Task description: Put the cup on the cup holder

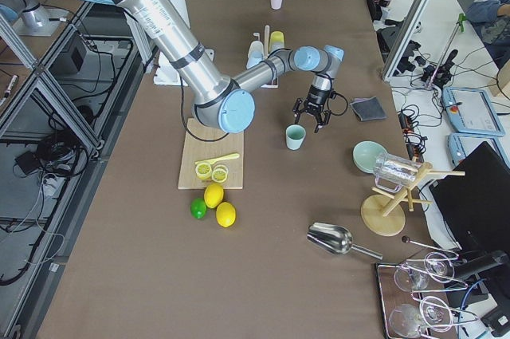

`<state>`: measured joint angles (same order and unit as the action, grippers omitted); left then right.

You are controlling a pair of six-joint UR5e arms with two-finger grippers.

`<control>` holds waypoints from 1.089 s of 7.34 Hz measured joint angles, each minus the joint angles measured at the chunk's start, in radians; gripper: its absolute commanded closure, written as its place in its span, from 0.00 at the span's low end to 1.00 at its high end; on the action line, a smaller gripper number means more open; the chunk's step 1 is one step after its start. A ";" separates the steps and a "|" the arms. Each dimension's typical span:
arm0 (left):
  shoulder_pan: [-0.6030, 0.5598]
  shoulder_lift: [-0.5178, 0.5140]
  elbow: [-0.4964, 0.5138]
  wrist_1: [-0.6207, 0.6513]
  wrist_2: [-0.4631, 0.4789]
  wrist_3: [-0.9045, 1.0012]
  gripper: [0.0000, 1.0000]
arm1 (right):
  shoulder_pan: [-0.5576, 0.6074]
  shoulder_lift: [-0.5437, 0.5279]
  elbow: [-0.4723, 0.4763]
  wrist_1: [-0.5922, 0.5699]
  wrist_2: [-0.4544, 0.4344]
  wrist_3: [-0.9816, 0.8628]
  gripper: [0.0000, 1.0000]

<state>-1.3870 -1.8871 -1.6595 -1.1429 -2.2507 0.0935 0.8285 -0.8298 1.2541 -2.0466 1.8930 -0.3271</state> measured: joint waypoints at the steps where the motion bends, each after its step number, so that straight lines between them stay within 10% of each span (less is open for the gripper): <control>1: 0.002 -0.009 0.006 0.003 -0.002 0.000 0.02 | -0.012 0.001 -0.014 -0.019 0.003 -0.014 0.00; 8: 0.077 -0.210 0.170 0.162 -0.003 0.136 0.02 | -0.060 -0.009 -0.023 -0.067 -0.099 -0.120 0.00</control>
<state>-1.3097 -2.0968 -1.4897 -0.9811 -2.2537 0.2297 0.7688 -0.8389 1.2308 -2.1139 1.7941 -0.4468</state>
